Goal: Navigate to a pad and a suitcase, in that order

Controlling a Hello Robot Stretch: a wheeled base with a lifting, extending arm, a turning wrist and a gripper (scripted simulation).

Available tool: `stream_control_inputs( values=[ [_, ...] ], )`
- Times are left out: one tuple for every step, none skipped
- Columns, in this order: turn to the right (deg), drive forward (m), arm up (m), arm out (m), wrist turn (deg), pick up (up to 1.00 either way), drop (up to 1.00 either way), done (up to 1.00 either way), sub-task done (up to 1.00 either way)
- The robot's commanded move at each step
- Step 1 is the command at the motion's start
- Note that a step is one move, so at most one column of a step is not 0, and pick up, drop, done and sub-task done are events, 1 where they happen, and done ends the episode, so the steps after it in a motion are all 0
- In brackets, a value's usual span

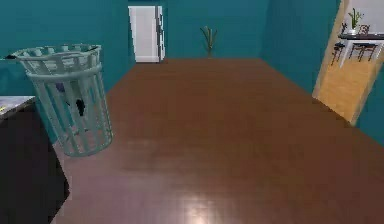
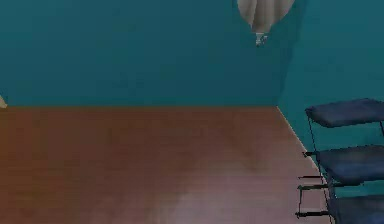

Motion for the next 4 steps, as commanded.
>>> stream_control_inputs(
  values=[
    [30.0,0.00,0.00,0.00,0.0,0.00,0.00,0.00,0.00],
    [0.0,1.00,0.00,0.00,0.0,0.00,0.00,0.00,0.00],
    [0.0,1.00,0.00,0.00,0.0,0.00,0.00,0.00,0.00],
    [0.0,1.00,0.00,0.00,0.0,0.00,0.00,0.00,0.00]
  ],
)
